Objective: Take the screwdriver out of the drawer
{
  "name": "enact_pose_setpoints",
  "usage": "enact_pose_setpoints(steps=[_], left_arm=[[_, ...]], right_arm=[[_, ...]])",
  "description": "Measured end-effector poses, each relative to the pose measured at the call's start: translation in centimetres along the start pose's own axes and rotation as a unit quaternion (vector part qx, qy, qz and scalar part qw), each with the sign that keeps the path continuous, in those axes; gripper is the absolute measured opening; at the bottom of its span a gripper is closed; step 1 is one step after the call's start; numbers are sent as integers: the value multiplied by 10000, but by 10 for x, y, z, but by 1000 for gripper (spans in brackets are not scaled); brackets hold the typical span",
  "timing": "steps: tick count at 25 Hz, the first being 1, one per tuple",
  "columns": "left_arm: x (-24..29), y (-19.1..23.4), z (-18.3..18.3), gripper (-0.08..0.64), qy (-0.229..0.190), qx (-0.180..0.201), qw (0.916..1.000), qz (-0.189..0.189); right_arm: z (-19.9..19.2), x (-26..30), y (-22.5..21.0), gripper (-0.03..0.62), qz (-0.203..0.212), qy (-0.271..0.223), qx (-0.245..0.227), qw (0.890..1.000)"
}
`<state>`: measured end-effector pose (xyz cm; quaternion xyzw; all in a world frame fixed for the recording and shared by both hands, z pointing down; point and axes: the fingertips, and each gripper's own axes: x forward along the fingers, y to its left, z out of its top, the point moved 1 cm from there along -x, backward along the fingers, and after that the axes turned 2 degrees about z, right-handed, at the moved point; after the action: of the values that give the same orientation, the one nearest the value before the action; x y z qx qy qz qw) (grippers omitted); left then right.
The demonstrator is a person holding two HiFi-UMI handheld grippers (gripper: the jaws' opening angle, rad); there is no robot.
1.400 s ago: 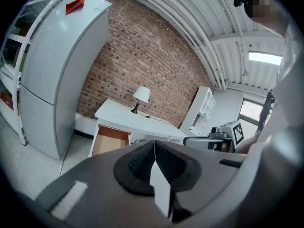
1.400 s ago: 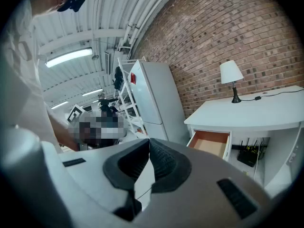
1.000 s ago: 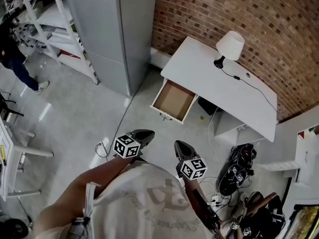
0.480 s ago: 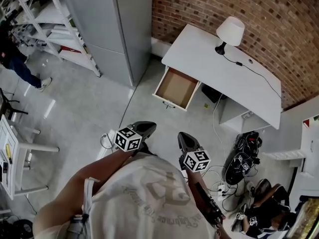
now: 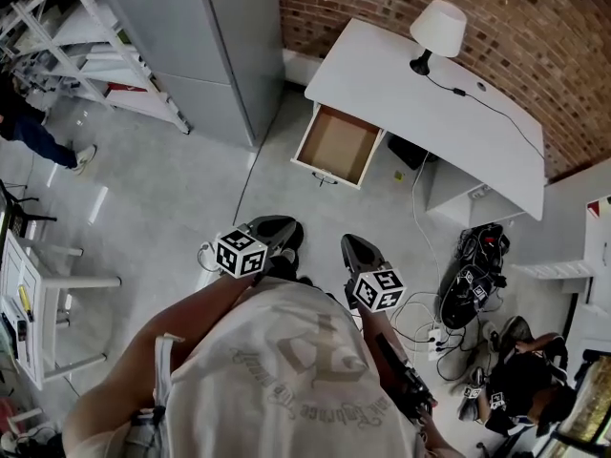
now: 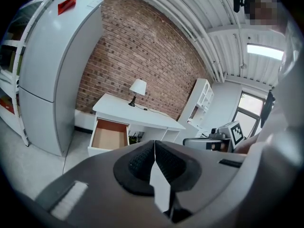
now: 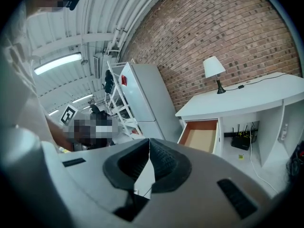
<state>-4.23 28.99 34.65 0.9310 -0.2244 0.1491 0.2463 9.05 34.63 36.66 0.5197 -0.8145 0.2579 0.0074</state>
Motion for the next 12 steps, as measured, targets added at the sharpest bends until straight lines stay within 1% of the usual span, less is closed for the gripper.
enact_pose_setpoints(steps=[6,12], left_arm=[[26,13,2,8,96,-74,9999,-96],[63,12,20,9,151,97,9989,-423]], right_arm=[[6,5,-23,8,-222,58,44,9997],[27,13,-50,8,-422,152,-14,9990]])
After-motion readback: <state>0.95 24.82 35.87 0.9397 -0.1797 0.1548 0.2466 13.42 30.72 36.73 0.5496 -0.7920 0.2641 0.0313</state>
